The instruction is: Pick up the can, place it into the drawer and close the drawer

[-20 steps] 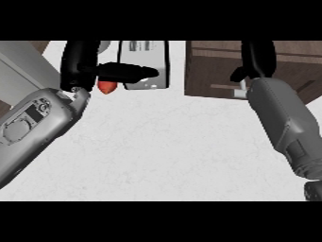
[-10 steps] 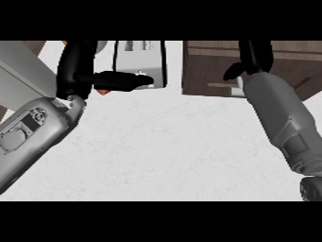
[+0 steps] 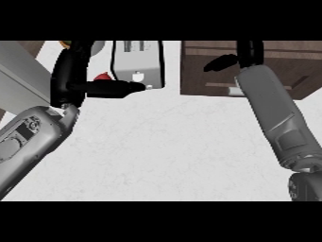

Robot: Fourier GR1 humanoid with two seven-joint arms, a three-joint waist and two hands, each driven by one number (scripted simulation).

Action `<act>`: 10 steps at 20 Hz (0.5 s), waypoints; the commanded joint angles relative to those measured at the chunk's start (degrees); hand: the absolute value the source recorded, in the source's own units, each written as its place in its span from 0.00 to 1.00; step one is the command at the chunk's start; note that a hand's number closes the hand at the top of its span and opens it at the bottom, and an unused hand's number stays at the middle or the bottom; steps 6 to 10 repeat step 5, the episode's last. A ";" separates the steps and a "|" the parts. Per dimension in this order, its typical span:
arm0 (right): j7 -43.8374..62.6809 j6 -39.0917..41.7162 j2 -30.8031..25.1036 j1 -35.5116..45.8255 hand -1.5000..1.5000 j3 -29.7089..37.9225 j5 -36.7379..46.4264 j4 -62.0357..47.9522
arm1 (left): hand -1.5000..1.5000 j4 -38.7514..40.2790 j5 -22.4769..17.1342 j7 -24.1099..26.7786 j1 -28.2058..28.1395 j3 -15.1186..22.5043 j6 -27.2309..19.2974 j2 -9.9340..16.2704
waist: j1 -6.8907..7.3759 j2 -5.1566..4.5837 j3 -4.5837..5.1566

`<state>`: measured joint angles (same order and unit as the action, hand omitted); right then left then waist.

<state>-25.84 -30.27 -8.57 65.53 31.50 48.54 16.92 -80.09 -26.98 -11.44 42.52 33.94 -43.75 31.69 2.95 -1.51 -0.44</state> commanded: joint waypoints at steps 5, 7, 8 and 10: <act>-1.57 3.14 2.87 4.79 0.00 6.75 -9.31 0.84 | 0.00 -3.01 0.53 -0.18 -3.51 -2.26 0.68 1.14 | -0.03 0.80 0.36; -1.57 3.14 2.87 4.79 0.00 6.75 -9.31 0.84 | 0.00 -3.01 0.53 -0.18 -3.51 -2.26 0.68 1.14 | -0.03 0.80 0.36; -1.57 3.14 2.87 4.79 0.00 6.75 -9.31 0.84 | 0.00 -3.01 0.53 -0.18 -3.51 -2.26 0.68 1.14 | -0.03 0.80 0.36; -1.57 3.14 2.87 4.79 0.00 6.75 -9.31 0.84 | 0.00 -3.01 0.53 -0.18 -3.51 -2.26 0.68 1.14 | -0.03 0.80 0.36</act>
